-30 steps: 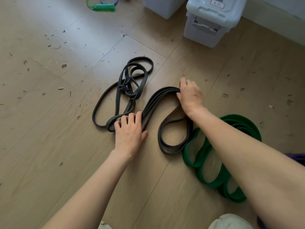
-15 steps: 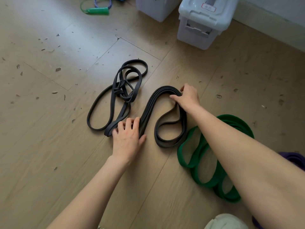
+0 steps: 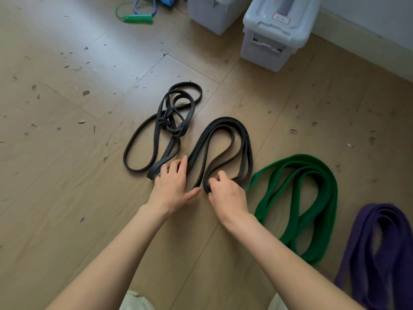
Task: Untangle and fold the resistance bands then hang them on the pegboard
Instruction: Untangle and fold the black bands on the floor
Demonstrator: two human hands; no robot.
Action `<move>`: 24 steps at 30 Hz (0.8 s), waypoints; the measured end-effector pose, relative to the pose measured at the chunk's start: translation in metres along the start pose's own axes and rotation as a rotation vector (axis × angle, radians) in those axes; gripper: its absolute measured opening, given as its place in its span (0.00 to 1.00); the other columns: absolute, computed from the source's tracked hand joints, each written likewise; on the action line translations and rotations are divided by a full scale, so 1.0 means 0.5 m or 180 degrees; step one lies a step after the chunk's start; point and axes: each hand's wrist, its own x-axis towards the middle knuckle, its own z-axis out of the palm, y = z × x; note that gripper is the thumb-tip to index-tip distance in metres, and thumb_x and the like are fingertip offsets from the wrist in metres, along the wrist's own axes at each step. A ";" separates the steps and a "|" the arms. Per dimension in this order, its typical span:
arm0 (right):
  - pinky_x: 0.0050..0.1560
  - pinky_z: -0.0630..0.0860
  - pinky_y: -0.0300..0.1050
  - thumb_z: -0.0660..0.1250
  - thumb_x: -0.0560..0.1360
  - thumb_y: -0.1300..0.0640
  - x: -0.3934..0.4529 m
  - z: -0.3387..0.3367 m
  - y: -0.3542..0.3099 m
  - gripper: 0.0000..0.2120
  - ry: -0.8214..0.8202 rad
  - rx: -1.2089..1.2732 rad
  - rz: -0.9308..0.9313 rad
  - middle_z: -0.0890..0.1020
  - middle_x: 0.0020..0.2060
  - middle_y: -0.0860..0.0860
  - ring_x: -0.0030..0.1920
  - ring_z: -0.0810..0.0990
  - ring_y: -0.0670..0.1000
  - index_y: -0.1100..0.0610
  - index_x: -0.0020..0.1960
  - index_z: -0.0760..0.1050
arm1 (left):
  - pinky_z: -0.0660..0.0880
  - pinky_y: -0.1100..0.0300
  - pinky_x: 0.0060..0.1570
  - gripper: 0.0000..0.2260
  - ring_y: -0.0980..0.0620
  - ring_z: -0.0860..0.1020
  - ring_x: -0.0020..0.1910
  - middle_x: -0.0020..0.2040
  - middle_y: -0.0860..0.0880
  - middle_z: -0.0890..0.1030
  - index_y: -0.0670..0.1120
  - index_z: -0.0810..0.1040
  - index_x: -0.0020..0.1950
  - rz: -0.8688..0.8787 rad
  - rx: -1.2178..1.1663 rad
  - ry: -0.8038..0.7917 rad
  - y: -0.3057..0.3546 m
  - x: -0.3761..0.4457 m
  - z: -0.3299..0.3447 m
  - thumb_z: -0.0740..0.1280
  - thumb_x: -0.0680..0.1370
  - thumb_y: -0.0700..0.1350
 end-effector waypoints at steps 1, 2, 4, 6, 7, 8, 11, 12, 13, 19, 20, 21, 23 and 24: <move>0.43 0.69 0.50 0.56 0.79 0.60 -0.002 0.002 -0.007 0.07 -0.0005 0.0183 -0.0040 0.68 0.53 0.56 0.51 0.76 0.60 0.60 0.54 0.69 | 0.68 0.48 0.62 0.36 0.44 0.63 0.67 0.70 0.46 0.65 0.46 0.52 0.75 0.0071 -0.0083 0.0047 -0.009 0.000 -0.006 0.65 0.74 0.57; 0.44 0.72 0.51 0.57 0.79 0.60 -0.004 0.005 -0.013 0.06 -0.0021 0.0338 -0.0084 0.67 0.52 0.56 0.50 0.76 0.60 0.61 0.54 0.69 | 0.69 0.49 0.62 0.33 0.45 0.65 0.66 0.68 0.46 0.67 0.47 0.56 0.74 0.0084 -0.0185 0.0137 -0.016 0.001 -0.012 0.66 0.74 0.54; 0.48 0.74 0.54 0.57 0.79 0.60 -0.007 0.012 -0.027 0.06 0.0049 0.0361 -0.0243 0.66 0.54 0.56 0.49 0.76 0.59 0.62 0.52 0.70 | 0.71 0.49 0.58 0.26 0.45 0.68 0.62 0.64 0.47 0.71 0.47 0.63 0.70 0.0017 -0.0305 0.0329 -0.019 0.008 -0.021 0.66 0.75 0.50; 0.50 0.74 0.54 0.57 0.79 0.60 -0.011 0.019 -0.037 0.08 0.0119 0.0380 -0.0372 0.67 0.55 0.56 0.50 0.75 0.58 0.63 0.52 0.71 | 0.73 0.49 0.53 0.21 0.45 0.69 0.59 0.61 0.47 0.73 0.47 0.66 0.66 -0.0030 -0.0245 0.0400 -0.010 0.015 -0.025 0.65 0.75 0.48; 0.50 0.74 0.54 0.57 0.79 0.59 -0.011 0.022 -0.041 0.09 0.0098 0.0387 -0.0418 0.68 0.54 0.56 0.50 0.75 0.58 0.63 0.52 0.72 | 0.73 0.49 0.52 0.19 0.44 0.70 0.58 0.60 0.46 0.73 0.47 0.66 0.65 -0.0038 -0.0242 0.0428 -0.006 0.017 -0.022 0.65 0.75 0.47; 0.50 0.74 0.54 0.57 0.79 0.59 -0.011 0.024 -0.042 0.09 0.0045 0.0360 -0.0464 0.69 0.54 0.56 0.50 0.75 0.59 0.63 0.53 0.73 | 0.73 0.49 0.52 0.18 0.44 0.70 0.58 0.60 0.46 0.73 0.46 0.67 0.65 -0.0047 -0.0291 0.0454 -0.005 0.018 -0.019 0.65 0.76 0.46; 0.47 0.74 0.53 0.58 0.78 0.56 -0.013 0.025 -0.028 0.11 -0.0200 0.0156 -0.0621 0.70 0.54 0.55 0.49 0.77 0.60 0.61 0.55 0.74 | 0.73 0.45 0.54 0.17 0.44 0.74 0.56 0.58 0.46 0.75 0.46 0.69 0.62 -0.0102 -0.0623 0.0512 -0.010 0.019 -0.013 0.66 0.75 0.45; 0.47 0.74 0.52 0.59 0.78 0.55 -0.012 0.024 -0.023 0.11 -0.0213 0.0150 -0.0710 0.70 0.54 0.55 0.49 0.77 0.60 0.60 0.56 0.74 | 0.73 0.45 0.53 0.16 0.43 0.75 0.55 0.58 0.46 0.76 0.46 0.69 0.61 -0.0100 -0.0694 0.0524 -0.013 0.020 -0.014 0.66 0.75 0.45; 0.47 0.74 0.52 0.59 0.78 0.55 -0.009 0.022 -0.019 0.12 -0.0181 0.0175 -0.0806 0.70 0.53 0.55 0.49 0.76 0.60 0.60 0.56 0.75 | 0.73 0.46 0.52 0.15 0.43 0.76 0.54 0.56 0.46 0.76 0.46 0.70 0.60 -0.0088 -0.0732 0.0537 -0.013 0.023 -0.014 0.66 0.75 0.45; 0.45 0.73 0.48 0.61 0.77 0.48 0.040 -0.005 -0.002 0.14 -0.0478 -0.0091 -0.1106 0.74 0.51 0.52 0.51 0.77 0.57 0.55 0.54 0.78 | 0.72 0.53 0.48 0.17 0.46 0.75 0.52 0.52 0.46 0.76 0.47 0.70 0.58 -0.0192 -0.0876 0.0372 -0.017 0.048 -0.028 0.68 0.74 0.51; 0.47 0.73 0.48 0.60 0.77 0.48 0.055 -0.015 0.009 0.15 -0.0274 0.0075 -0.0948 0.76 0.51 0.54 0.51 0.77 0.57 0.56 0.53 0.79 | 0.72 0.52 0.49 0.17 0.46 0.75 0.53 0.53 0.45 0.76 0.47 0.70 0.58 -0.0180 -0.0831 0.0346 -0.019 0.051 -0.030 0.68 0.74 0.51; 0.48 0.73 0.48 0.60 0.77 0.49 0.074 -0.028 0.022 0.15 0.0111 0.0308 -0.0745 0.77 0.50 0.55 0.51 0.77 0.57 0.58 0.52 0.79 | 0.73 0.51 0.51 0.17 0.45 0.74 0.53 0.53 0.44 0.75 0.46 0.70 0.58 -0.0187 -0.0796 0.0353 -0.020 0.052 -0.030 0.68 0.74 0.52; 0.52 0.70 0.47 0.63 0.76 0.52 0.124 -0.056 0.047 0.13 0.0933 0.0552 -0.0318 0.75 0.52 0.57 0.54 0.74 0.56 0.61 0.54 0.76 | 0.73 0.48 0.52 0.17 0.44 0.74 0.53 0.53 0.44 0.75 0.46 0.70 0.58 -0.0241 -0.0748 0.0413 -0.016 0.051 -0.027 0.67 0.74 0.52; 0.56 0.68 0.47 0.65 0.75 0.52 0.150 -0.067 0.055 0.16 0.1131 0.0482 -0.0114 0.73 0.57 0.57 0.58 0.70 0.56 0.60 0.58 0.73 | 0.73 0.48 0.52 0.16 0.44 0.74 0.53 0.52 0.44 0.75 0.46 0.70 0.58 -0.0280 -0.0739 0.0448 -0.013 0.050 -0.024 0.67 0.74 0.51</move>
